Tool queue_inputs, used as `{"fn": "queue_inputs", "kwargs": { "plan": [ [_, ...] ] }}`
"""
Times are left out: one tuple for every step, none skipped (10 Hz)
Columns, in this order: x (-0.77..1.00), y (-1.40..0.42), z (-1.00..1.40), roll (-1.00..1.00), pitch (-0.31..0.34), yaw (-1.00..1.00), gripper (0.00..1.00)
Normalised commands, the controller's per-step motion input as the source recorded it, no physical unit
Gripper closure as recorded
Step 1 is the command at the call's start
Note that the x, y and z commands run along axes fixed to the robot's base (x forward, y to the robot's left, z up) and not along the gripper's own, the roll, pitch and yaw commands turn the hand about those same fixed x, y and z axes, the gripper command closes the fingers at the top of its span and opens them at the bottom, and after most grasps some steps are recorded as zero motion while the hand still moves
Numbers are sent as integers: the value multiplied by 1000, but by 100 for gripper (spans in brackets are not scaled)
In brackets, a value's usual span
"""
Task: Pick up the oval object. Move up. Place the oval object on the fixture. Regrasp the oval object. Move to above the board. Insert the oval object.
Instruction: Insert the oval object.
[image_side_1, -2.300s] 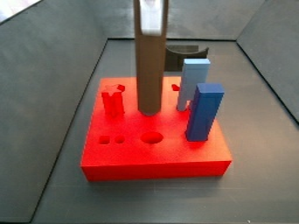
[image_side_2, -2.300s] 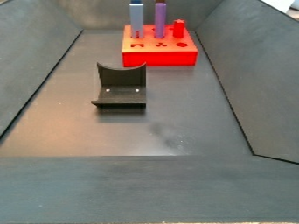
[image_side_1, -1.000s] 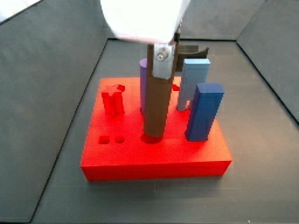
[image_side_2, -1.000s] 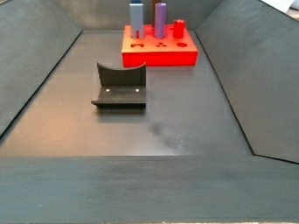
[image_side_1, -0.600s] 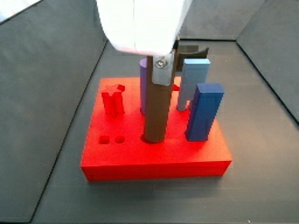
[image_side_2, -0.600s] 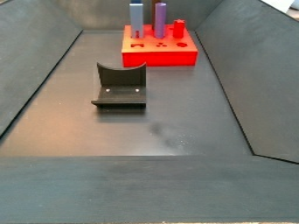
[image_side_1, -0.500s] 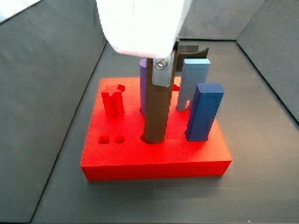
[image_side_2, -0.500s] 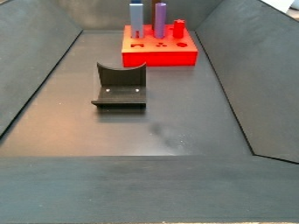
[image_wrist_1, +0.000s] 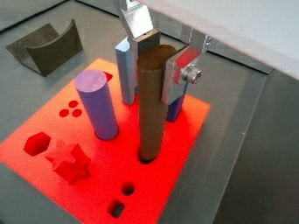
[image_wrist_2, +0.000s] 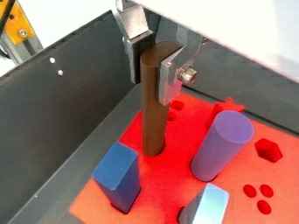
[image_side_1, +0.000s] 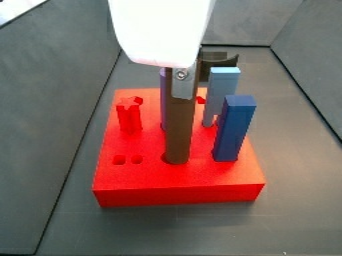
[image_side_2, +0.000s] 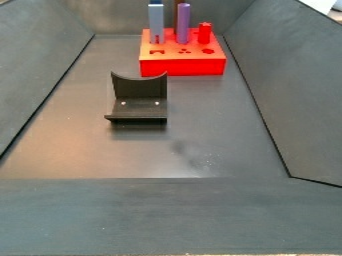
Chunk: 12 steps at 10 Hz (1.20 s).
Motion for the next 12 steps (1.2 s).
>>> {"fn": "queue_inputs", "kwargs": {
  "plan": [
    [-17, 0, -226, 0, -133, 0, 100],
    [-66, 0, -214, 0, -169, 0, 100],
    [-137, 0, -171, 0, -204, 0, 100],
    [-120, 0, -171, 0, -157, 0, 100],
    [-209, 0, -186, 0, -151, 0, 100],
    [-191, 49, -260, 91, -73, 137, 100],
    [-89, 77, -277, 73, -69, 206, 100],
    [-11, 69, -309, 53, -90, 186, 100],
    [0, 14, -440, 71, -94, 174, 100],
    [77, 0, -543, 120, -53, 166, 100],
    [209, 0, -534, 171, 0, 106, 100],
    [346, 0, -491, 196, 94, 0, 100]
  ]
}}
